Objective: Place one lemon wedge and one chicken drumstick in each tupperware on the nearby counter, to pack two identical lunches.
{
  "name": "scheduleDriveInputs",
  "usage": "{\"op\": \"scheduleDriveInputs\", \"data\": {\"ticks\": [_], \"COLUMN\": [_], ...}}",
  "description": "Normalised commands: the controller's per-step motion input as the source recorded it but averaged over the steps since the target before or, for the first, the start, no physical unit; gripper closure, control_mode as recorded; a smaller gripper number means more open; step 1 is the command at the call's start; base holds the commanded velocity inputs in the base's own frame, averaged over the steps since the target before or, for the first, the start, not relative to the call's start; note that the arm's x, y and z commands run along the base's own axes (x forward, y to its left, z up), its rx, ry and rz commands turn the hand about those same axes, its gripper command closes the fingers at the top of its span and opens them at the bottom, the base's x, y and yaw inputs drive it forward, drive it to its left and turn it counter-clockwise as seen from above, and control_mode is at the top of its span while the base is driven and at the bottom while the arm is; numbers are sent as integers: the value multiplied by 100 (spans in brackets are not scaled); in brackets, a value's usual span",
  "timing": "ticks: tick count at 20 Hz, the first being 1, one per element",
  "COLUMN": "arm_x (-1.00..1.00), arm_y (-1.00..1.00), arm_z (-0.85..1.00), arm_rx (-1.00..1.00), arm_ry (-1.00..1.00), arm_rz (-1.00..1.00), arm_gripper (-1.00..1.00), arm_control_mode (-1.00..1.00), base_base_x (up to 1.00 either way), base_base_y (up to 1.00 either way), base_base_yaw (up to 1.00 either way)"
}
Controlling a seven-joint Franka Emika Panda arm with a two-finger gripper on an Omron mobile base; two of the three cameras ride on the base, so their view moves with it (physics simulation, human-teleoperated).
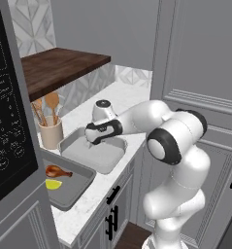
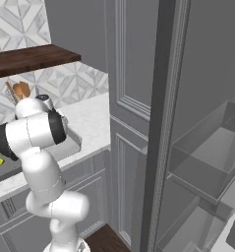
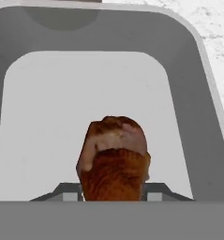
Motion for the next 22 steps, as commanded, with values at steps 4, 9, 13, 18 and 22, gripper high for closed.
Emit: {"op": "scheduleDriveInputs", "data": {"ticks": [4,9,13,18,22], "arm_x": [8,0,6,16,12], "arm_y": [0,0,0,1,0], "arm_z": [-72,-43,0,4,23], "arm_rx": [-3,-4,0,-1,-6], "arm_ry": [-2,0,0,2,8], "arm_rz": [0,0,0,0,0], "arm_gripper": [100,100,100,-100,-100], "arm_control_mode": [-100,-100,-100,-100,-100], "base_base_x": [0,0,0,0,0], "base_base_y": [0,0,0,0,0], "base_base_yaw": [0,0,0,0,0]}}
